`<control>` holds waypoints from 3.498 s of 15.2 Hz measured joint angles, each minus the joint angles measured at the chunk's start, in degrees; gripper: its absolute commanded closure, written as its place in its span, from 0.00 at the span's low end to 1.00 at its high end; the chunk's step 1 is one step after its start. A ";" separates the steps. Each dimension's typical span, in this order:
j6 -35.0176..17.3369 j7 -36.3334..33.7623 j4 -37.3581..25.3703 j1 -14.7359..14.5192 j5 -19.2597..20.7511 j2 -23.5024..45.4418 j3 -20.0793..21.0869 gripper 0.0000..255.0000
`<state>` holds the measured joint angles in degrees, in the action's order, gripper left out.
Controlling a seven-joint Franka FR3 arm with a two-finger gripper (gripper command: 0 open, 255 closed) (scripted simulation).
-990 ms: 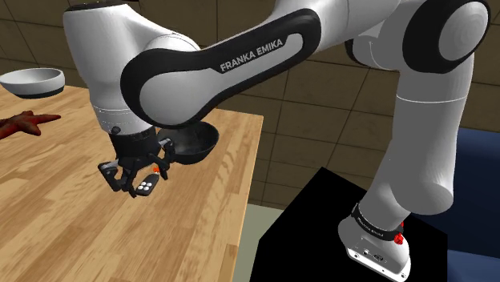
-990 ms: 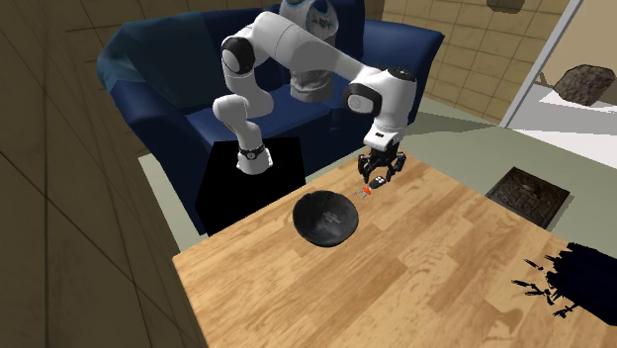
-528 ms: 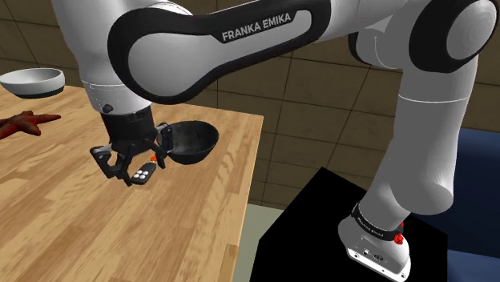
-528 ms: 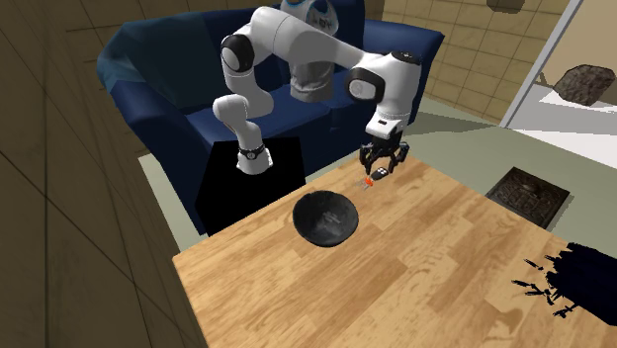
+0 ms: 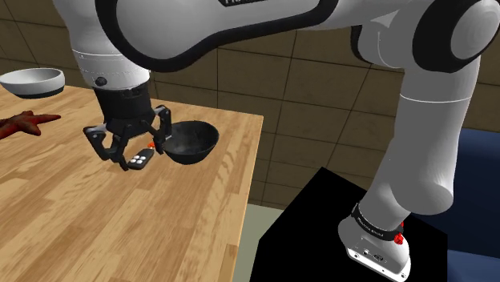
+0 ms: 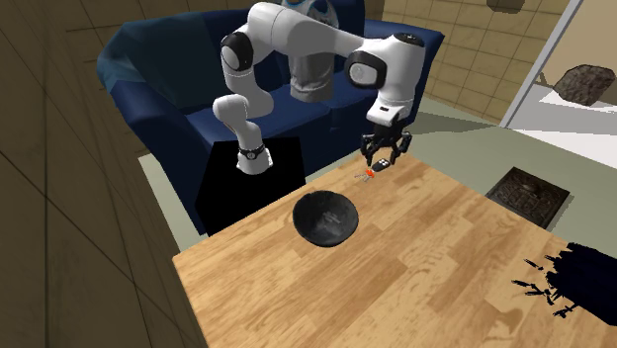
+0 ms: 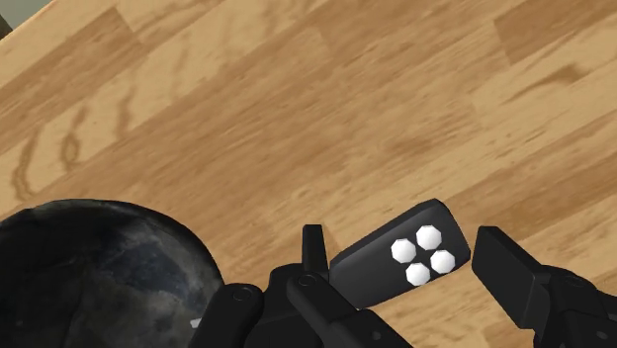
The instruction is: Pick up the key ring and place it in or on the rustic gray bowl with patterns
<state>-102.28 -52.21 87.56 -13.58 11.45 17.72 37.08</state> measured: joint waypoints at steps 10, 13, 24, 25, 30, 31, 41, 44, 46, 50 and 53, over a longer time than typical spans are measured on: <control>-0.53 13.13 3.92 9.70 -3.75 -4.93 -3.45 1.00; 0.18 16.91 2.73 11.99 -3.89 -4.59 -4.82 1.00; -7.37 18.02 10.59 13.33 -4.00 -4.99 -5.47 1.00; -8.21 18.12 11.39 13.46 -3.96 -4.94 -5.56 1.00; -11.23 17.51 13.58 13.24 -3.26 -3.93 -5.70 1.00; -11.39 17.52 13.71 13.26 -3.24 -3.91 -5.72 1.00; -11.55 17.50 13.83 13.26 -3.22 -3.89 -5.72 0.00; -10.57 17.64 13.13 13.30 -3.48 -4.26 -5.64 0.00; -8.11 17.98 11.00 13.34 -3.81 -4.70 -5.55 0.00; -5.07 18.37 8.64 13.41 -4.35 -5.49 -5.39 0.00; -4.84 18.28 8.43 13.34 -4.35 -5.48 -5.35 0.00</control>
<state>-107.12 -33.93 95.99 -0.24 7.10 12.24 31.74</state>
